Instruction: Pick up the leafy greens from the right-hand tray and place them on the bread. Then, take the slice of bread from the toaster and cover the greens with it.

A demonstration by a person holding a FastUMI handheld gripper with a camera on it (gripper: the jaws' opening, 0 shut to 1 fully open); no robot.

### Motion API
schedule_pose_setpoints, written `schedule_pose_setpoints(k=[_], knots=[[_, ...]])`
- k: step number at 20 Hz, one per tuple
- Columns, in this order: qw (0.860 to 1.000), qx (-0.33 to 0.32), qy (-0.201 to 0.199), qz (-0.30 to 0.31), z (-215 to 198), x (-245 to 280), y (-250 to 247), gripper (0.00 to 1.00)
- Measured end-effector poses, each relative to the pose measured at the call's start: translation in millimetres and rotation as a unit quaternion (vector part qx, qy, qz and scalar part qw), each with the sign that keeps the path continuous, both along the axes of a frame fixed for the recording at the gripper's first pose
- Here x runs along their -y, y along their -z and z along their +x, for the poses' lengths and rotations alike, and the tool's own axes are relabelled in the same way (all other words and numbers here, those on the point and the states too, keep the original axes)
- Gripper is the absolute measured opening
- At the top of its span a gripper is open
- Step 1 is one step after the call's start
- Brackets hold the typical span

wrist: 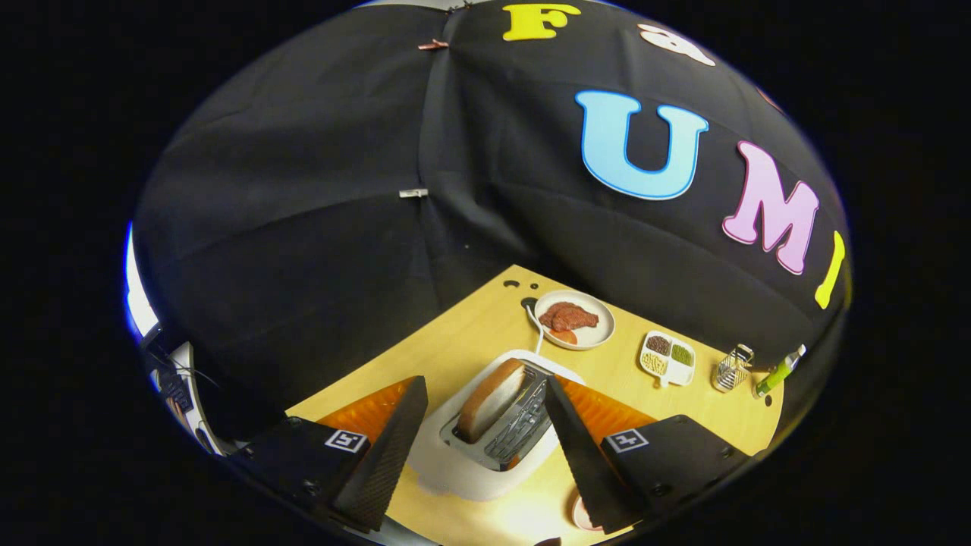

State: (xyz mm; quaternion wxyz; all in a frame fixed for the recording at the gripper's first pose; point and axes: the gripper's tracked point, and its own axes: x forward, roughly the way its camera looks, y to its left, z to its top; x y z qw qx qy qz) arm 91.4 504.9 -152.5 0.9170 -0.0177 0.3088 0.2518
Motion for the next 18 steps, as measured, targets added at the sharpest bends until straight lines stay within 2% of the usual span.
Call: schedule_pose_setpoints(k=[4, 6, 8, 10, 13, 15, 18], knots=[[0.998, -0.050, 0.031, -0.022, 23.1, -11.5, 41.2, 0.97], [0.996, -0.057, 0.046, -0.042, 36.0, -6.8, 53.5, 0.93], [0.994, -0.076, 0.056, -0.051, 36.2, -6.2, 66.5, 0.80], [0.992, -0.094, 0.067, -0.056, 34.8, -5.3, 79.3, 0.59], [0.989, -0.117, 0.089, -0.021, 29.5, -9.5, 78.4, 0.31], [0.989, -0.114, 0.088, -0.018, 27.8, -10.1, 71.5, 0.17], [0.991, -0.102, 0.082, -0.012, 27.7, -12.8, 60.0, 0.12]])
